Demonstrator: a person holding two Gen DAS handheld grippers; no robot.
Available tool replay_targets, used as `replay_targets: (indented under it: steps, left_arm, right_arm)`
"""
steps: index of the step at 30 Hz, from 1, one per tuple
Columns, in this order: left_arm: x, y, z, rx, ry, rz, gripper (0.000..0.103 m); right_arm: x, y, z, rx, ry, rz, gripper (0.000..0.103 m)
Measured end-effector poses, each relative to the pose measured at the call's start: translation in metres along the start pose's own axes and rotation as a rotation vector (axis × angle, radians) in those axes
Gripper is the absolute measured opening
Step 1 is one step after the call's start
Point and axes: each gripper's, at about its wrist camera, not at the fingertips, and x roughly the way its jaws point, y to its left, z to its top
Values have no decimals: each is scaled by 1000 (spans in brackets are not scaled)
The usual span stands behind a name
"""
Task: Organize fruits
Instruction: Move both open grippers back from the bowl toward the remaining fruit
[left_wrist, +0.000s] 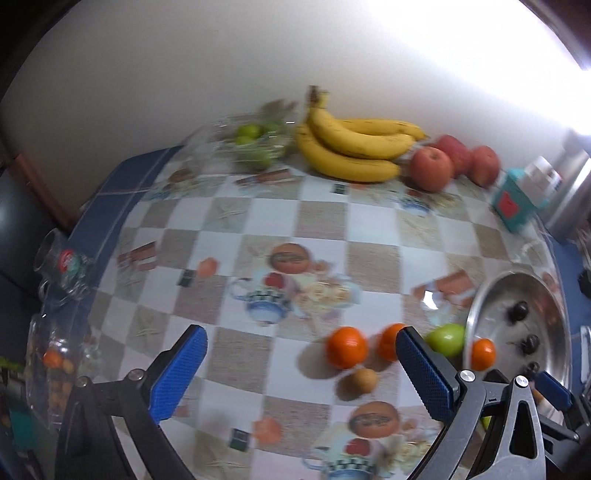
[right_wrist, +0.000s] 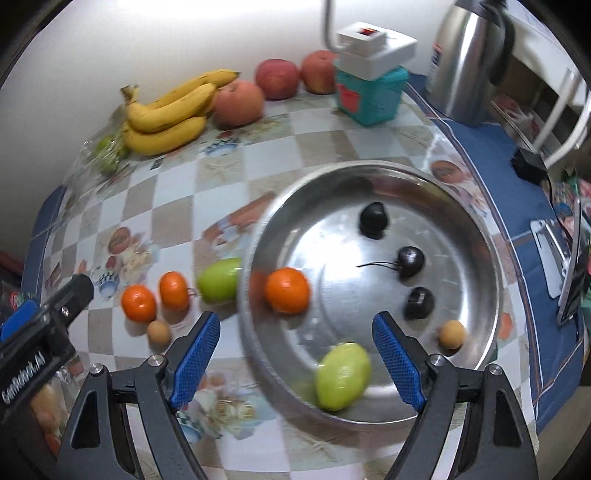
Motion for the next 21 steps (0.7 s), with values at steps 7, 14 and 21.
replay_targets:
  steps: [7,14,21]
  left_arm:
    - [6,44,-2,-81,12,29,103]
    - [11,66,-4,-138,26,29,103]
    - [35,51,-8,-111,101,-12,103]
  right_arm:
    - [1,30,-1,-62,3,27,85]
    - [9,44,0,-68,26,79,85]
    - [27,43,0,-32,78,109,85]
